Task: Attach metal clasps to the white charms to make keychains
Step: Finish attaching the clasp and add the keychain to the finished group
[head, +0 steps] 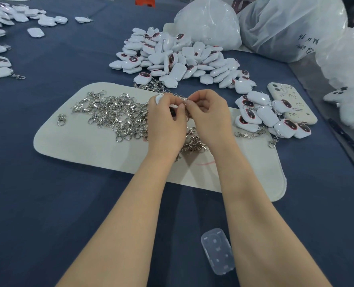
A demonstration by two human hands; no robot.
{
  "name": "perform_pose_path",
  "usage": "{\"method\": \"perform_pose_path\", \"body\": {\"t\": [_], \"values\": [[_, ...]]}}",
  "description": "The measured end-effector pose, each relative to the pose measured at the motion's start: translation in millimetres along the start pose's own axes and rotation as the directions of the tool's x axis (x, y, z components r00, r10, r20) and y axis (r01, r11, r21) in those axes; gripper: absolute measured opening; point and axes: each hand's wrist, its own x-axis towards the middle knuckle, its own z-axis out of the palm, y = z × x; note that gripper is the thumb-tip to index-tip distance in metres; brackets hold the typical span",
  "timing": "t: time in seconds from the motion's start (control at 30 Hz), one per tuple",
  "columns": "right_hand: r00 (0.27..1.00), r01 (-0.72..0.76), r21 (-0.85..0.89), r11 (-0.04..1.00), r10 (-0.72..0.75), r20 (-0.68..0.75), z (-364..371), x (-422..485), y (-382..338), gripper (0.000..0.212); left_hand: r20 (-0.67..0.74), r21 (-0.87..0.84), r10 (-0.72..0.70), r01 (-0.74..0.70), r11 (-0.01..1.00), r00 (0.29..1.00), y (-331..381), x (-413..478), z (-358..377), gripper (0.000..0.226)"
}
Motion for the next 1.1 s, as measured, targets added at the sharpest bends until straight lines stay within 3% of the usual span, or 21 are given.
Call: {"method": "perform_pose_path", "body": {"t": [0.27, 0.63, 0.83, 1.0, 1.1], "values": [[0.998, 0.059, -0.020, 0.998, -0.058, 0.039, -2.2, -2.7, -1.4, 0.012, -0.059, 0.033, 0.030, -0.028, 0.999, 0.998, -3.2, 0.6, 0.7, 0.010], [0.999, 0.029, 0.088, 0.996, -0.032, 0.029, -2.1, -3.5, -3.1, 0.022, -0.084, 0.043, 0.053, -0.050, 0.998, 0.995, -3.6, 1.1, -0.3, 0.012], [0.989, 0.144, -0.170, 0.975, -0.138, 0.048, -4.2, -1.5, -1.4, 0.008, -0.056, 0.133, 0.088, -0.080, 0.988, 0.994, -4.0, -0.2, -0.9, 0.015], [0.969, 0.245, -0.296, 0.923, -0.221, 0.111, -6.5, -0.8, -1.6, 0.018, -0.015, 0.260, 0.153, -0.144, 0.955, 0.988, -4.1, -4.8, -0.5, 0.019], [0.972, 0.233, -0.304, 0.924, -0.209, 0.110, -6.6, -0.6, -1.8, 0.016, -0.029, 0.229, 0.131, -0.121, 0.966, 0.991, -3.2, -4.3, -0.4, 0.018]]}}
